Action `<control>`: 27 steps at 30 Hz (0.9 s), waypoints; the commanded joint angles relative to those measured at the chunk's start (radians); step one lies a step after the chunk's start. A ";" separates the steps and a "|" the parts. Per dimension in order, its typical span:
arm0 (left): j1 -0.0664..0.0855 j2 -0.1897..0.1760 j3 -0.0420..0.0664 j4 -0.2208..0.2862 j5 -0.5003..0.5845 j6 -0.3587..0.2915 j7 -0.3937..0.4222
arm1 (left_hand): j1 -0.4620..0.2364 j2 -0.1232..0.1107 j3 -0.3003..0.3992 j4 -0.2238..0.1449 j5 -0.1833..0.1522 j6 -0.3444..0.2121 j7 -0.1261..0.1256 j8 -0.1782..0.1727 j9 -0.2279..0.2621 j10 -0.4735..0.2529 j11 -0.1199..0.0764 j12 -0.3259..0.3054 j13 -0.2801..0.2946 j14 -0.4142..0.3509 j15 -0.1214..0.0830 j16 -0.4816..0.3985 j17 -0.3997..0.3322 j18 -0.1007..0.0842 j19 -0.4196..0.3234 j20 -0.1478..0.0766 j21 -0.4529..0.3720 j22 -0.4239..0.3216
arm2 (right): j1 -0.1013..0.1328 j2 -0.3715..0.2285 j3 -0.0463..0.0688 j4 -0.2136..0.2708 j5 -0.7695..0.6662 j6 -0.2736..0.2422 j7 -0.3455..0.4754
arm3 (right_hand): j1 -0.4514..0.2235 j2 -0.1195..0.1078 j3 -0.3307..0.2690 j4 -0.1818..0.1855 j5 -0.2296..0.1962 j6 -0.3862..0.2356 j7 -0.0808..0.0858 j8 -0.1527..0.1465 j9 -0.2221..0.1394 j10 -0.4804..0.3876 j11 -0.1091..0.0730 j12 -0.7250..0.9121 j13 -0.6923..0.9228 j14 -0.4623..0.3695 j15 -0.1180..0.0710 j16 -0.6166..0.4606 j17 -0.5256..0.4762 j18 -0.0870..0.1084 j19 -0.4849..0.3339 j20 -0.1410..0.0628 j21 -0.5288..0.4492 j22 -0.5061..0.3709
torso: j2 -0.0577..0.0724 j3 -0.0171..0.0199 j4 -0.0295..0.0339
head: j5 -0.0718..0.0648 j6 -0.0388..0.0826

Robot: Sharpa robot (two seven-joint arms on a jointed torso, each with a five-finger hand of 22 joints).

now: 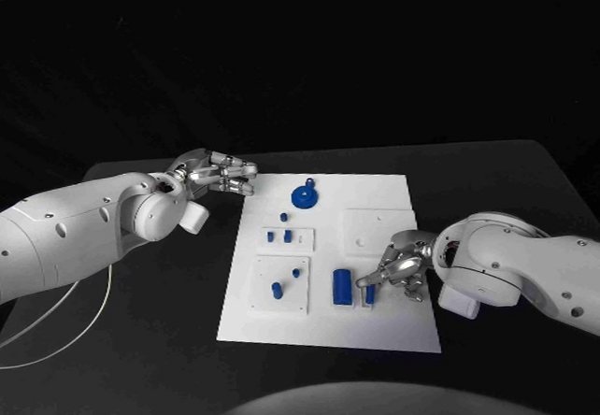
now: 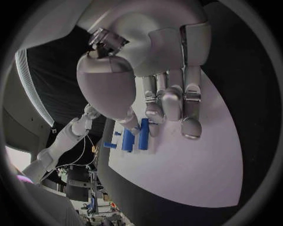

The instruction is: Assemble the parts on the task board

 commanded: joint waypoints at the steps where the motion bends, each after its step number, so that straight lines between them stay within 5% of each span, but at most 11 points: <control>1: -0.001 0.002 0.001 0.001 -0.003 0.015 0.003 | 0.001 0.006 -0.005 0.003 -0.002 -0.008 0.000 -0.002 0.000 -0.004 0.001 0.005 0.002 -0.005 -0.001 -0.005 0.001 -0.004 0.006 0.001 0.003 -0.001 | -0.010 0.003 -0.010 0.002 -0.009 0.053 -0.067 | 0.001 -0.006 -0.001 0.007 -0.005 -0.005 0.003 -0.005 -0.013 0.001 0.004 -0.002 0.002 0.012 -0.004 0.001 0.001 -0.017 0.046 0.002 0.004 -0.001 | 0.000 0.0000 -0.0004 | 0.002 -0.001; 11: -0.001 0.002 0.000 -0.001 -0.003 0.018 0.002 | 0.001 0.006 -0.005 0.003 -0.002 -0.008 0.000 -0.002 0.000 -0.004 0.001 0.005 0.002 -0.005 -0.001 -0.005 0.001 -0.004 0.006 0.001 0.003 -0.001 | -0.010 0.002 -0.010 0.009 -0.009 0.059 -0.066 | -0.012 -0.016 -0.064 0.043 0.002 -0.007 0.005 -0.006 -0.008 0.000 0.007 -0.001 0.002 0.012 -0.001 -0.001 0.000 -0.014 0.046 0.006 0.001 -0.002 | 0.001 0.0005 -0.0008 | 0.003 -0.001; 15: -0.001 0.001 0.000 -0.001 -0.003 0.018 0.002 | 0.003 0.007 -0.006 0.004 -0.002 -0.007 0.000 -0.002 0.000 -0.005 0.001 0.005 0.002 -0.006 -0.001 -0.005 0.001 -0.004 0.006 0.001 0.006 -0.006 | -0.010 0.001 -0.010 0.013 -0.009 0.061 -0.066 | -0.014 0.017 -0.173 0.054 0.059 -0.012 0.007 -0.006 0.001 -0.002 0.007 0.001 -0.001 0.012 0.000 -0.001 -0.002 -0.012 0.046 0.008 0.003 -0.002 | 0.000 0.0004 -0.0004 | 0.003 -0.001; 17: -0.001 0.001 0.000 -0.001 -0.003 0.018 0.002 | 0.003 0.007 -0.006 0.004 -0.002 -0.007 0.000 -0.002 0.000 -0.005 0.001 0.005 0.002 -0.006 -0.001 -0.005 0.001 -0.004 0.006 0.001 0.006 -0.006 | -0.010 0.001 -0.010 0.014 -0.008 0.063 -0.065 | -0.024 0.062 -0.273 0.016 0.129 -0.016 0.006 -0.006 0.004 -0.002 0.008 0.002 -0.002 0.012 0.000 0.000 -0.003 -0.012 0.046 0.008 0.002 -0.002 | 0.000 0.0003 -0.0005 | 0.003 -0.001; 18: -0.001 0.001 0.000 -0.001 -0.003 0.018 0.001 | 0.003 0.007 -0.006 0.004 -0.002 -0.007 0.000 -0.002 0.000 -0.005 0.001 0.005 0.002 -0.006 -0.001 -0.005 0.001 -0.004 0.006 0.001 0.006 -0.006 | -0.010 0.001 -0.010 0.015 -0.007 0.064 -0.064 | -0.023 0.105 -0.354 -0.020 0.145 -0.018 0.008 -0.006 0.006 -0.003 0.007 0.003 -0.003 0.012 0.000 0.000 -0.004 -0.012 0.046 0.008 0.002 -0.002 | 0.000 0.0003 -0.0005 | 0.003 -0.001; 27: -0.001 0.001 0.000 -0.001 -0.004 0.019 0.000 | 0.003 0.007 -0.006 0.004 -0.002 -0.007 0.000 -0.002 0.000 -0.005 0.001 0.005 0.002 -0.006 -0.001 -0.005 0.001 -0.004 0.006 0.001 0.006 -0.006 | -0.010 -0.004 -0.010 0.018 -0.008 0.068 -0.060 | -0.027 0.117 -0.387 -0.029 0.154 -0.019 0.007 -0.006 0.008 -0.004 0.008 0.004 -0.004 0.011 0.000 -0.001 -0.006 -0.011 0.045 0.008 -0.001 -0.003 | 0.000 -0.0001 0.0002 | 0.001 0.002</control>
